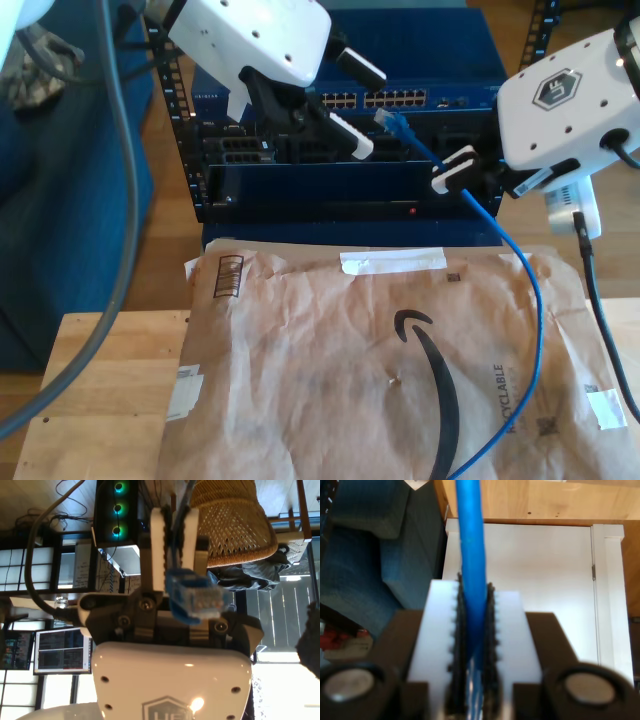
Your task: Grab the cable and plug it in
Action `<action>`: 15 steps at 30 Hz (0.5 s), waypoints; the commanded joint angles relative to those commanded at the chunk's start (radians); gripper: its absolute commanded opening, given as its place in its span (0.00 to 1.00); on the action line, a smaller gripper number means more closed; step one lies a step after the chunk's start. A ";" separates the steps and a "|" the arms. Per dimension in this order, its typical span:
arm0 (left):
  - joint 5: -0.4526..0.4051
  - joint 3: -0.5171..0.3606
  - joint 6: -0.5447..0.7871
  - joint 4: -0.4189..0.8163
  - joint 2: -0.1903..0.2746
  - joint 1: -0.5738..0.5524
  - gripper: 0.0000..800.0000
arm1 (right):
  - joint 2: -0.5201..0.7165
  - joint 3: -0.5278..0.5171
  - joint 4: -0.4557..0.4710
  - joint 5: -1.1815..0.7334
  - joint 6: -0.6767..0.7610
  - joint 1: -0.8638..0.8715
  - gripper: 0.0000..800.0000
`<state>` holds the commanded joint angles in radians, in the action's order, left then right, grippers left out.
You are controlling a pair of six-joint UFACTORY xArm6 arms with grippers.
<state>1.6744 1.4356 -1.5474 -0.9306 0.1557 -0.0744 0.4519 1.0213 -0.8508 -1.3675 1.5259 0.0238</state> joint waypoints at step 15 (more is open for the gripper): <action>0.008 -0.006 0.002 -0.003 0.000 0.002 0.88 | -0.018 0.026 -0.002 0.015 0.015 -0.031 0.01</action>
<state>1.6820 1.4294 -1.5459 -0.9337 0.1557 -0.0729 0.4335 1.0474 -0.8523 -1.3522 1.5413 -0.0069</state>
